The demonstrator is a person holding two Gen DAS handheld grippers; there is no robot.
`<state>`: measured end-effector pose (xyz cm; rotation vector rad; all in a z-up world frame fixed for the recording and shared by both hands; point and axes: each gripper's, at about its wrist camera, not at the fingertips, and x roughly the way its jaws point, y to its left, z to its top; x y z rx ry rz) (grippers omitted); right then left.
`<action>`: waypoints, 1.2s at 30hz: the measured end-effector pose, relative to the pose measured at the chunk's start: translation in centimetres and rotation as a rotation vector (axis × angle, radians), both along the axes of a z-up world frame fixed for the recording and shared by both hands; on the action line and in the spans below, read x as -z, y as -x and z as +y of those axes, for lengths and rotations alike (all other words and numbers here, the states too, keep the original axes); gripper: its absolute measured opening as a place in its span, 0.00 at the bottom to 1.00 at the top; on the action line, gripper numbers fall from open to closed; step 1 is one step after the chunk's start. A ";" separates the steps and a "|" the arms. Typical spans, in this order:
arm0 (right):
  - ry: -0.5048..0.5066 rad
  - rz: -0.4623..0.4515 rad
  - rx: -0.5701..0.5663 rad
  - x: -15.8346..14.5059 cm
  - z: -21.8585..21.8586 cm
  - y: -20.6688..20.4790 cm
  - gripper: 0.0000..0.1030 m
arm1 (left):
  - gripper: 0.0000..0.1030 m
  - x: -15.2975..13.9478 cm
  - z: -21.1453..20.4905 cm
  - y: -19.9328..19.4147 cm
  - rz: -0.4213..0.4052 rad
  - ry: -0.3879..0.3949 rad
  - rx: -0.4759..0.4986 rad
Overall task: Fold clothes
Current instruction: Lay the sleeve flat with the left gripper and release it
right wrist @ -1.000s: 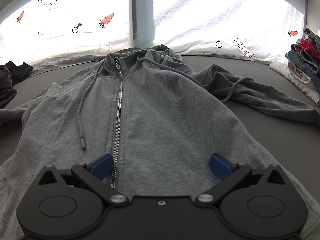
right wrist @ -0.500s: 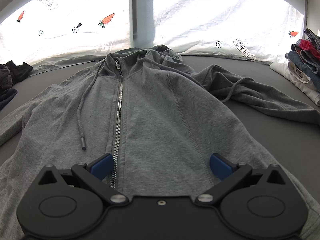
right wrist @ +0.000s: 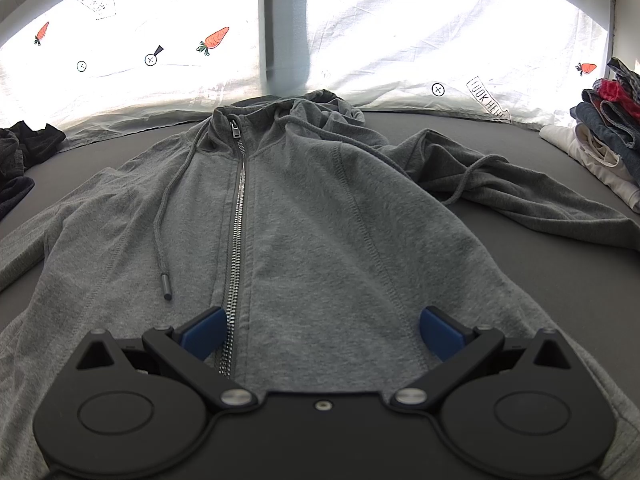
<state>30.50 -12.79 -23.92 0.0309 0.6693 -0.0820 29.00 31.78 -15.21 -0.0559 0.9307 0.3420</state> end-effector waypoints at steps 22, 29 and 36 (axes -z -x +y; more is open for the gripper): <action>0.001 0.000 -0.001 0.0 0.0 0.0 1.00 | 0.34 -0.7 5.8 13.7 0.038 0.135 -0.567; 0.001 -0.001 -0.001 0.0 0.0 0.0 1.00 | 0.61 -1.0 4.9 13.2 0.094 -0.022 -0.518; -0.002 -0.001 -0.001 0.0 0.0 -0.1 1.00 | 0.78 -3.9 3.6 12.8 -0.058 -0.099 -0.429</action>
